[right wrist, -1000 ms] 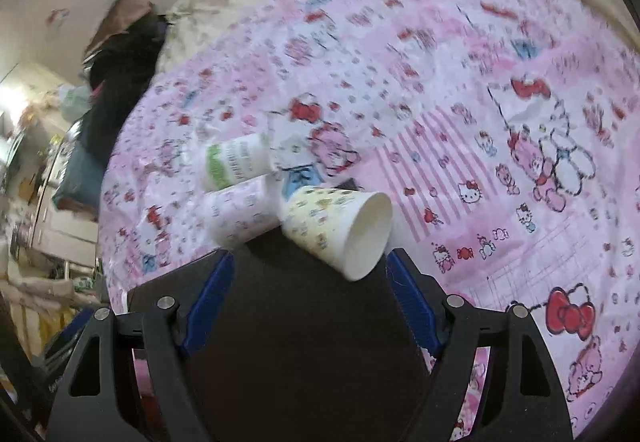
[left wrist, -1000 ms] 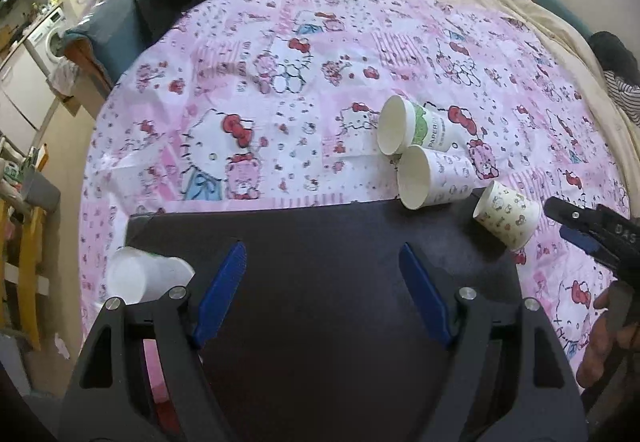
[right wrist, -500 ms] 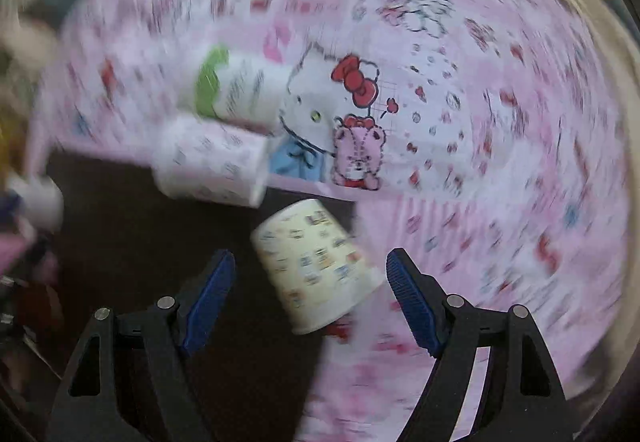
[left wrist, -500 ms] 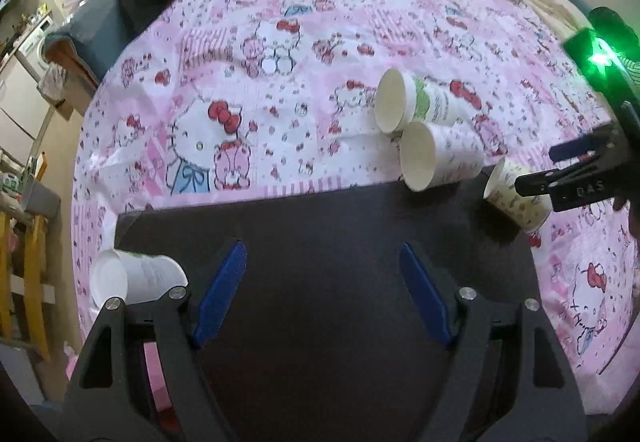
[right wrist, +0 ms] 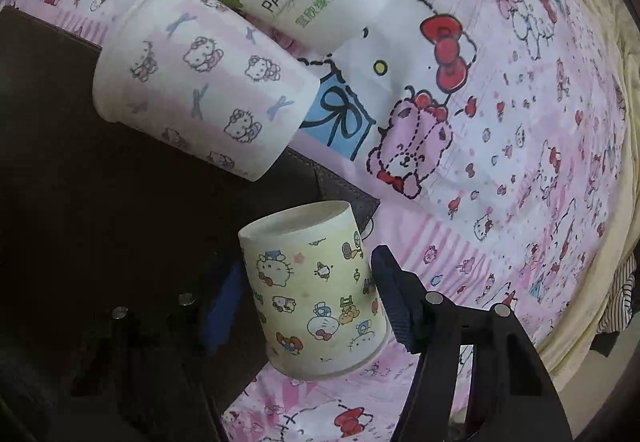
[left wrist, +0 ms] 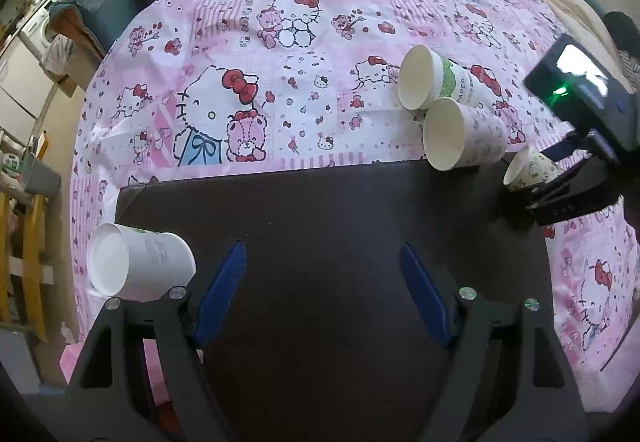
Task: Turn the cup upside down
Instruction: 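Move the right tool to the lying yellow cartoon-print cup and grasp it, then lift the yellow cup with the right tool and rotate it onto its end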
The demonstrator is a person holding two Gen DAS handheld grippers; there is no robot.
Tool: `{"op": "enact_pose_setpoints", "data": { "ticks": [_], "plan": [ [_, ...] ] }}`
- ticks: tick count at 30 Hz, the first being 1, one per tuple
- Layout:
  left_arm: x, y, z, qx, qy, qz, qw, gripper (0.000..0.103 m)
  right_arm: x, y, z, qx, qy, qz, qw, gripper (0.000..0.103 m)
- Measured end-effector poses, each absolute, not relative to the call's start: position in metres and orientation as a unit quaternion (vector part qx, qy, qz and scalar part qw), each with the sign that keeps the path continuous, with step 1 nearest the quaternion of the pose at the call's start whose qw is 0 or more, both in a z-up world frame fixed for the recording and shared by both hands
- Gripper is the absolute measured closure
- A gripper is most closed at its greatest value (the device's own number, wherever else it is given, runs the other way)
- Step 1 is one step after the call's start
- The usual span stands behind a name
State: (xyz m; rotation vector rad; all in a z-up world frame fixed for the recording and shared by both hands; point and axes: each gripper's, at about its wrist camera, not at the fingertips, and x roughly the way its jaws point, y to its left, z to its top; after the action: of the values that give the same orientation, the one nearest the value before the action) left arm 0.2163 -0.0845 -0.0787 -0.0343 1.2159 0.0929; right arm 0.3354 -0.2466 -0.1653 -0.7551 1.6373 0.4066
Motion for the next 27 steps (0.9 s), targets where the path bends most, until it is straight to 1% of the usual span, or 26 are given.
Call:
{"op": "enact_pose_setpoints", "data": {
  "ticks": [3,8,16,20,21,23,24,26,27],
  "plan": [
    [0.214,-0.082,-0.080,-0.028,0.576,0.042,0.816,0.026,0.323,-0.258,-0.152,-0.278,0.705,0.189,0.624,0.038],
    [0.200,-0.079,-0.084,-0.044,0.582,0.039,0.811,0.027,0.273,-0.276,-0.137,-0.123,0.726,0.227,0.637,0.038],
    [0.159,-0.072,-0.084,-0.065,0.593,0.035,0.802,0.026,0.171,-0.278,-0.155,0.122,0.741,0.251,0.610,0.038],
    [0.143,-0.071,-0.083,-0.058,0.594,0.034,0.802,0.026,0.150,-0.268,-0.160,0.182,0.744,0.252,0.592,0.038],
    [0.140,-0.070,-0.083,-0.058,0.594,0.034,0.802,0.026,0.143,-0.259,-0.159,0.191,0.745,0.250,0.588,0.036],
    [0.134,-0.067,-0.083,-0.061,0.595,0.036,0.801,0.026,0.136,-0.258,-0.155,0.211,0.745,0.254,0.580,0.036],
    [0.132,-0.066,-0.083,-0.063,0.596,0.037,0.800,0.027,0.134,-0.260,-0.155,0.219,0.743,0.249,0.582,0.030],
    [0.128,-0.062,-0.084,-0.070,0.598,0.041,0.798,0.026,0.132,-0.266,-0.151,0.230,0.733,0.247,0.590,0.024],
    [0.127,-0.061,-0.084,-0.072,0.599,0.041,0.797,0.026,0.131,-0.271,-0.148,0.233,0.729,0.247,0.595,0.022]
  ]
}}
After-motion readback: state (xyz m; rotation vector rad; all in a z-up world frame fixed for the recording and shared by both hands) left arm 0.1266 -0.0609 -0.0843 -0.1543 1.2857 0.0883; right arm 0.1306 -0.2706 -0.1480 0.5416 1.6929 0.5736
